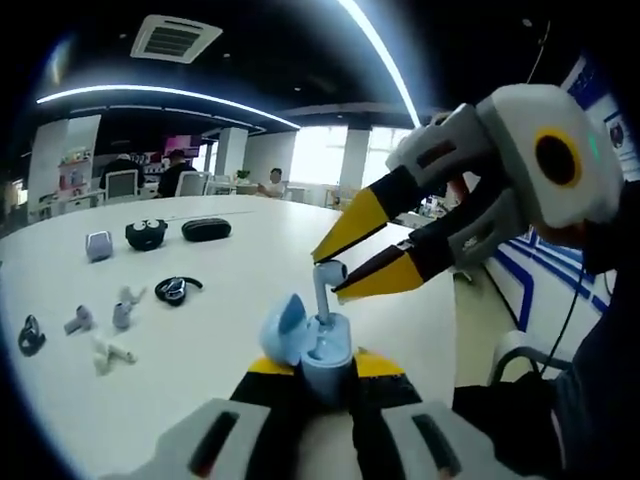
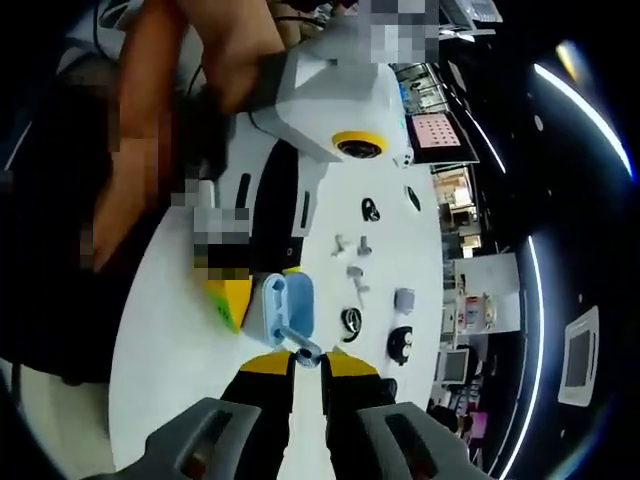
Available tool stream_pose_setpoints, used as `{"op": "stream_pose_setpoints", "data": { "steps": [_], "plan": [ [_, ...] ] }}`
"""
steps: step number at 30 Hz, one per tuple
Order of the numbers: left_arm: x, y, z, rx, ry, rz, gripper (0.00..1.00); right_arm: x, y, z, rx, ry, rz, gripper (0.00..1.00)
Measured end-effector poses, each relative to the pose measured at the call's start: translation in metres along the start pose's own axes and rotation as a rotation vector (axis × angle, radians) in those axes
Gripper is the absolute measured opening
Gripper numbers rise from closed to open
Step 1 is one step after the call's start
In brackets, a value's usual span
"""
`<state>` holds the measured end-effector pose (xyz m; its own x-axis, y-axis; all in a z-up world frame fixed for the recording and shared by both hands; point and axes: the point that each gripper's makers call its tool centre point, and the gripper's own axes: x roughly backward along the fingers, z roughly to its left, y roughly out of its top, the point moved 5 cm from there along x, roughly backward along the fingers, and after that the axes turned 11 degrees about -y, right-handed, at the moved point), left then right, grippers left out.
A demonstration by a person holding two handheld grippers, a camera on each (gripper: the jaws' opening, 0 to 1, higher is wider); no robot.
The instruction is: Pick up the earbuds from the table and place the earbuds into the earbud case
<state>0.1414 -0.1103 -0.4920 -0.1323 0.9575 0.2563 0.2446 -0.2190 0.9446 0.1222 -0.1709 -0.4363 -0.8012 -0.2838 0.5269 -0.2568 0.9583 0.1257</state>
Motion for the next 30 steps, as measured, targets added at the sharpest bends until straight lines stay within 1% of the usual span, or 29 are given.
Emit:
{"op": "stream_pose_setpoints", "data": {
  "steps": [5, 8, 11, 20, 26, 30],
  "plan": [
    [0.0001, -0.0003, -0.0002, 0.002, 0.0, -0.002, 0.19, -0.0009, 0.0005, 0.0004, -0.002, 0.005, -0.002, 0.1],
    [0.0002, -0.0007, -0.0007, -0.004, 0.003, -0.003, 0.19, -0.0018, 0.0007, 0.0003, 0.018, 0.002, 0.001, 0.1],
    [0.0, -0.0008, -0.0006, -0.013, 0.007, 0.0, 0.19, -0.0017, 0.0015, 0.0004, 0.012, 0.007, -0.004, 0.1],
    [-0.0002, -0.0012, -0.0027, -0.042, 0.02, 0.011, 0.19, 0.0002, 0.0002, 0.0017, 0.067, 0.026, 0.012, 0.1],
    [0.0001, -0.0017, -0.0027, -0.053, 0.024, 0.015, 0.19, 0.0004, 0.0045, 0.0027, 0.127, 0.046, 0.023, 0.1],
    [0.0002, -0.0017, -0.0028, -0.057, 0.024, 0.017, 0.19, -0.0001, 0.0075, 0.007, 0.157, 0.058, 0.028, 0.1]
  ]
}}
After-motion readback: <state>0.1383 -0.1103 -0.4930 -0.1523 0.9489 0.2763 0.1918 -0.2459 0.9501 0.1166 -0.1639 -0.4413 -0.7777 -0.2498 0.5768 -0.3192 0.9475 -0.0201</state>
